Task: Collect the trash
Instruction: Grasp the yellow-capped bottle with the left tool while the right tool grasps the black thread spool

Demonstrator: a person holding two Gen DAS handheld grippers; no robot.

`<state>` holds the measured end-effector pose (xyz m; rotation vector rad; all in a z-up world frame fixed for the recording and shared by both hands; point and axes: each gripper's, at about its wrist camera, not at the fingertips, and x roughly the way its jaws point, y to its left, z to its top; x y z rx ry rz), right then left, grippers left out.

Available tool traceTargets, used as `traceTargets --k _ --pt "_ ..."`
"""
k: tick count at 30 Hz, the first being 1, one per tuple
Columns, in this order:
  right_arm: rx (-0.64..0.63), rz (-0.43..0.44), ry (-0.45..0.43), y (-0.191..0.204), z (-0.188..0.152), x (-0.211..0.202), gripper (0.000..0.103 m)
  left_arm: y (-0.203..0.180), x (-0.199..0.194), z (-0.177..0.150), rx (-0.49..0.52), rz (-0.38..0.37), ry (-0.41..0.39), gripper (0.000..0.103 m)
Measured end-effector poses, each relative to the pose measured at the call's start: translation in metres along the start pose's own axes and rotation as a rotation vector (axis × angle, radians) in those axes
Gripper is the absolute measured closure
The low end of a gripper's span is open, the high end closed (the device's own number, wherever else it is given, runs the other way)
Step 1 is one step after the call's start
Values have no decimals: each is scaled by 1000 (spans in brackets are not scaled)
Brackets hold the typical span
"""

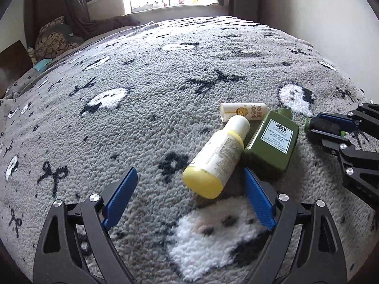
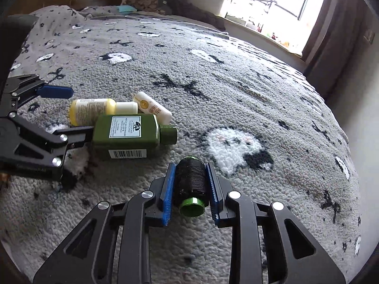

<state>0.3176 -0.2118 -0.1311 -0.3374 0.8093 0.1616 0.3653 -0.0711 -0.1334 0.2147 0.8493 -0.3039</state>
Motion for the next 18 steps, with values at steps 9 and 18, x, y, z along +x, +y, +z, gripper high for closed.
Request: traceTargets --k 9,18 --pt "11 -58 -5 -22 -16 -36 76 -18 7 9 59 -43 5 57" --pt "-32 -92 -80 -3 -12 -99 76 -11 -47 -7 8 -26 -22 74"
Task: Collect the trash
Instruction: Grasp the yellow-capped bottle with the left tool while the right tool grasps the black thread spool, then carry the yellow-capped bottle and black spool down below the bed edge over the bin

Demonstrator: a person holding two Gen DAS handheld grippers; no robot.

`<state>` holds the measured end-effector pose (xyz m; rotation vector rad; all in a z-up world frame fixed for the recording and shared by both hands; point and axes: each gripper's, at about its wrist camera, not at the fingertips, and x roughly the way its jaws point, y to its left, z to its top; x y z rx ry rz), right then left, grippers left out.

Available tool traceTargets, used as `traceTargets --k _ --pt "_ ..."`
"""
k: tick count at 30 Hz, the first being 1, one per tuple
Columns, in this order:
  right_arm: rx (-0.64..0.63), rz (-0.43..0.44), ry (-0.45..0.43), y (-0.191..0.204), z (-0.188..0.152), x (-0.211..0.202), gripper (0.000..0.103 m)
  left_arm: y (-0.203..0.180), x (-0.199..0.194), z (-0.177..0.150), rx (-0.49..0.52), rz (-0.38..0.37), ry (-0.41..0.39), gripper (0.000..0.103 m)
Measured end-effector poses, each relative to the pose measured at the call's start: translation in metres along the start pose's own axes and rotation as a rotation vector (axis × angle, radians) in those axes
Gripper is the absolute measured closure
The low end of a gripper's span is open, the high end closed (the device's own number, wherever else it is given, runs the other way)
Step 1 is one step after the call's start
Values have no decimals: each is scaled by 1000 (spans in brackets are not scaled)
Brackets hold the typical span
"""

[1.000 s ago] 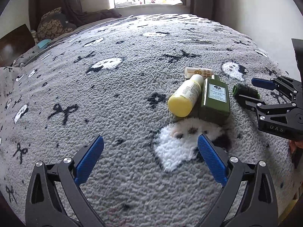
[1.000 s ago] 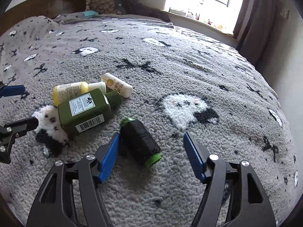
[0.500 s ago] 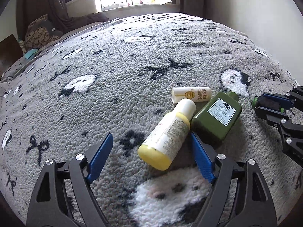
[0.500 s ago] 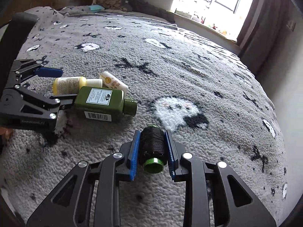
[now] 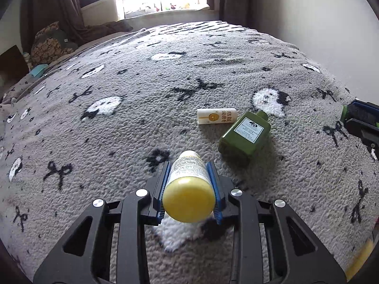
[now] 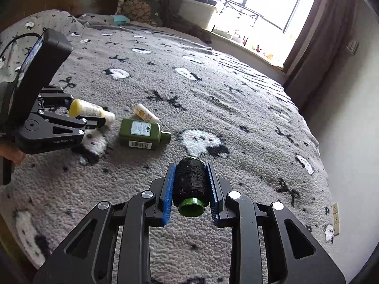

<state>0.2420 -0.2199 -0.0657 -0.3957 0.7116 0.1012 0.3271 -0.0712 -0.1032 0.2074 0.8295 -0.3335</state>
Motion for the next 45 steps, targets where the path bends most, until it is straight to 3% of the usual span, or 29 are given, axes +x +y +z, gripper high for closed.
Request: traceTargets --k 10,18,23,29,37,45 --pt "18 34 -104 17 -15 -84 76 3 -68 -38 -13 25 -38 74" --pt "112 90 -166 35 -59 -129 76 -8 -136 -77 -19 11 -117 74" --pt "123 79 -200 57 -88 -149 76 -23 -178 -101 -6 -5 -185 74" --pt "174 122 -197 72 -122 -163 76 -36 -211 -142 -23 -28 -230 74" --pt "214 141 -173 90 -163 -173 76 -42 -223 -206 -60 -59 -186 74" --pt "252 213 -65 111 -203 -153 76 -38 -208 -259 -120 -72 -92 74"
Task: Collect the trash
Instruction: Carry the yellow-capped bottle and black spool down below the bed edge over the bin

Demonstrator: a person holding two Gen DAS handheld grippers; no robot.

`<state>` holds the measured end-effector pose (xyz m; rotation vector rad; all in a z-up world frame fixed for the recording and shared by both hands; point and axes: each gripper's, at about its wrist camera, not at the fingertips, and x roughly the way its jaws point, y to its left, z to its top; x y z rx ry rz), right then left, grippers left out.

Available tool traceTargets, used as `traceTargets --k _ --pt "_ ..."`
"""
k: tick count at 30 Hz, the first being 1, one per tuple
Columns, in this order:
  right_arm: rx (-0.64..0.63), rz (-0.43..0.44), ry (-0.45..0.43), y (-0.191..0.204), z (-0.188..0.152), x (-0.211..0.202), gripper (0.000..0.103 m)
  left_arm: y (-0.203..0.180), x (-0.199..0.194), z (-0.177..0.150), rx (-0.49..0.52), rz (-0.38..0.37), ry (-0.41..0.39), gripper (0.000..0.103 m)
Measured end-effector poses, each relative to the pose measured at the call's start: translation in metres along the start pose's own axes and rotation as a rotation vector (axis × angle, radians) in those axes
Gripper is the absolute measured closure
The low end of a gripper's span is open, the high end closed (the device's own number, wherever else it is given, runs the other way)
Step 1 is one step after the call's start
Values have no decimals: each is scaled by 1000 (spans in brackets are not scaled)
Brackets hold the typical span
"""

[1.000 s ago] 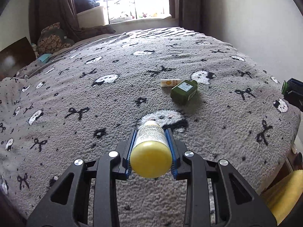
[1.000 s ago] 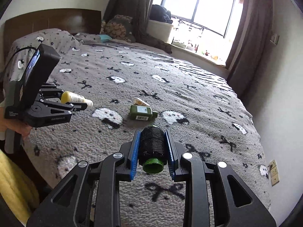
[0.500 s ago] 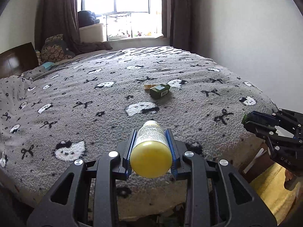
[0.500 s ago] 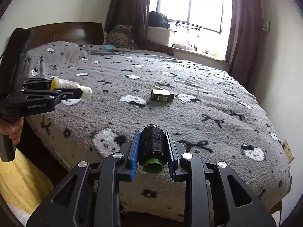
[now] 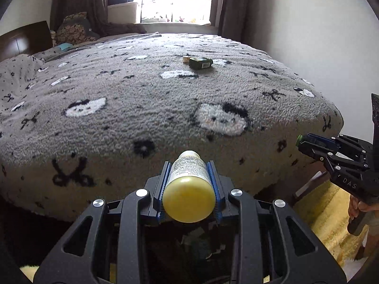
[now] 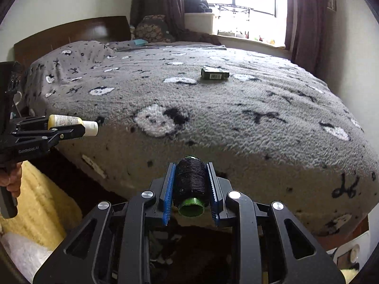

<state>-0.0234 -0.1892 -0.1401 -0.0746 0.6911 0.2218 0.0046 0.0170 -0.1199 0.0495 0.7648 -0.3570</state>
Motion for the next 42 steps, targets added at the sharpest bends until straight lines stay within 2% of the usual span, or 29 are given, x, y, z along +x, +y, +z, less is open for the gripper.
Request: traceTargets --k 12,23,36,42 --pt "18 56 155 16 -42 41 76 7 31 -63 -36 2 169 74" --pt "74 116 282 17 -70 77 76 8 78 -107 -64 -20 350 74" --pt "139 183 404 13 -87 109 76 20 104 -126 -113 -50 464 74" --pt "141 215 447 19 -90 121 76 11 115 -131 -88 -81 503 74"
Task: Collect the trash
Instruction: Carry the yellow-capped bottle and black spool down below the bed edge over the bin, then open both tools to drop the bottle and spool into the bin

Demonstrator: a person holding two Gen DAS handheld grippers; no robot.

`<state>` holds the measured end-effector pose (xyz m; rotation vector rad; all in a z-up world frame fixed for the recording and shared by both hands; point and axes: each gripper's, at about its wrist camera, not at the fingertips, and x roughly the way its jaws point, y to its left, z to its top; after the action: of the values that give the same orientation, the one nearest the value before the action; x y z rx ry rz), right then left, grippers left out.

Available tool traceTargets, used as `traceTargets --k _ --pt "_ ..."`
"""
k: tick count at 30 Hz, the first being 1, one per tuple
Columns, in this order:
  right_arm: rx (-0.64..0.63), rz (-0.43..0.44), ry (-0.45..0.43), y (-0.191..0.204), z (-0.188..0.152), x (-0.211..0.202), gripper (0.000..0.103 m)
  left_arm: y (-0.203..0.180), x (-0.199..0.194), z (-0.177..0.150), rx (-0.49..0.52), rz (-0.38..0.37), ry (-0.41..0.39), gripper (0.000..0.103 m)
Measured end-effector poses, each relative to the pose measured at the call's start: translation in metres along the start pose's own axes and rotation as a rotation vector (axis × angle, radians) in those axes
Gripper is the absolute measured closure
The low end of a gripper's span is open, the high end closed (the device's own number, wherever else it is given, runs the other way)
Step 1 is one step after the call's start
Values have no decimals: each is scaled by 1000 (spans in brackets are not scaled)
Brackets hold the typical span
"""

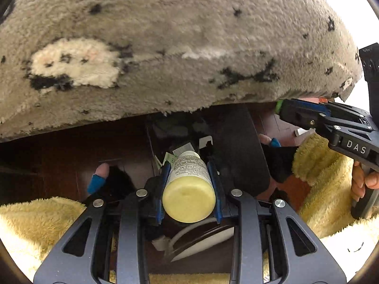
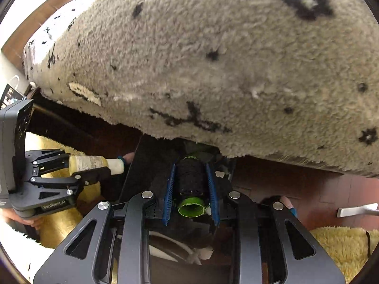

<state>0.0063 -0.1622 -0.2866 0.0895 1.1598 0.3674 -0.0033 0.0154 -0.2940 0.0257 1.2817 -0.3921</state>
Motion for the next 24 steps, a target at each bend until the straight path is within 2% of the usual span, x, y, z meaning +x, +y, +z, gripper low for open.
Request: traceTargets --k 8,18,19,20,21,22,24 --pt "-10 51 39 9 -2 14 76 -7 9 -2 29 -32 35 74" --pt "-17 61 28 15 1 16 74 -6 8 -1 13 -37 39 73" --pt "-15 60 23 14 2 14 70 -5 8 -1 10 -36 38 70" --pt "-13 59 19 15 3 15 65 -4 7 -1 8 -36 35 60" --pt "-9 58 14 14 5 15 51 -4 7 -1 7 -33 31 54" --pt "-4 59 9 13 6 14 45 -4 7 -1 6 -32 29 54" --pt "1 56 2 11 7 12 45 -3 7 -1 4 -31 29 51"
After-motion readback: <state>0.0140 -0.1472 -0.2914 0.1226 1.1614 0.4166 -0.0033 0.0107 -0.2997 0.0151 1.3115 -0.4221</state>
